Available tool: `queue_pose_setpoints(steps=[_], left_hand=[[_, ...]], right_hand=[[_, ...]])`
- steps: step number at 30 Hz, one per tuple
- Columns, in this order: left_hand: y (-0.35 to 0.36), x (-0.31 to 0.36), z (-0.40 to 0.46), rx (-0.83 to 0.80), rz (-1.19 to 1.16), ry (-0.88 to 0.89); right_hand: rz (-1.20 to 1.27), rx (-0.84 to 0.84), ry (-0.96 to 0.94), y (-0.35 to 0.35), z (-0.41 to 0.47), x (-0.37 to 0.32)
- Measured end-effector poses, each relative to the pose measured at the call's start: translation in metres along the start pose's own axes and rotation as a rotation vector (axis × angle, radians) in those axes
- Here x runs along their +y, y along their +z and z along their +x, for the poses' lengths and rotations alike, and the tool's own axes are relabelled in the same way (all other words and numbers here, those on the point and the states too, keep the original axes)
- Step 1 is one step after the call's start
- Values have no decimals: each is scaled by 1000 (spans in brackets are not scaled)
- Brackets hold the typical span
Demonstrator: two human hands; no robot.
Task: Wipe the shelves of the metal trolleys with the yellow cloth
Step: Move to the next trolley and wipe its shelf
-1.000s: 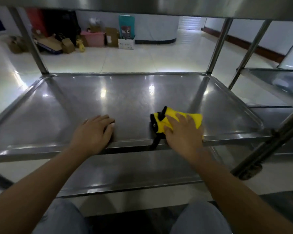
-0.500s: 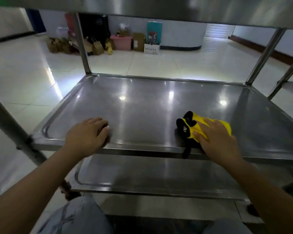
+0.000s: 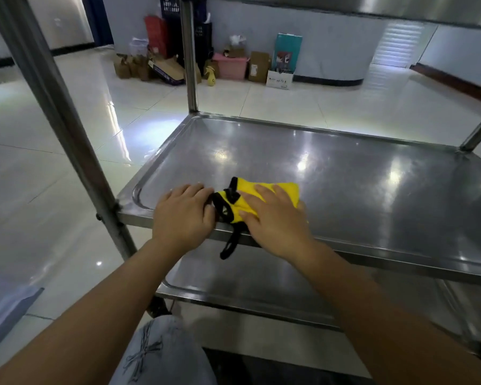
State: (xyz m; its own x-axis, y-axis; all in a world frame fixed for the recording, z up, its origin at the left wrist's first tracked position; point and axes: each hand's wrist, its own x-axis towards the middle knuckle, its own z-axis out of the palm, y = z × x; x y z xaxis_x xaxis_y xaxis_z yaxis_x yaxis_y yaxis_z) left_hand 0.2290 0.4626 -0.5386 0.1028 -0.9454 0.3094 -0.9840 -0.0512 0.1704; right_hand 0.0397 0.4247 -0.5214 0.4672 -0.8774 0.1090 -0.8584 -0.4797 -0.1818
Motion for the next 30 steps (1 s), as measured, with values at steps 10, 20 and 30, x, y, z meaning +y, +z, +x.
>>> queue_pose_setpoints(steps=[10, 20, 30], left_hand=[[-10, -62, -19, 17, 11, -12], [-11, -58, -35, 61, 90, -131], [-2, -51, -36, 129, -78, -248]], right_hand=[[-53, -10, 88, -12, -31, 48], [-21, -82, -99, 22, 86, -69], [-29, -151, 52, 32, 201, -121]])
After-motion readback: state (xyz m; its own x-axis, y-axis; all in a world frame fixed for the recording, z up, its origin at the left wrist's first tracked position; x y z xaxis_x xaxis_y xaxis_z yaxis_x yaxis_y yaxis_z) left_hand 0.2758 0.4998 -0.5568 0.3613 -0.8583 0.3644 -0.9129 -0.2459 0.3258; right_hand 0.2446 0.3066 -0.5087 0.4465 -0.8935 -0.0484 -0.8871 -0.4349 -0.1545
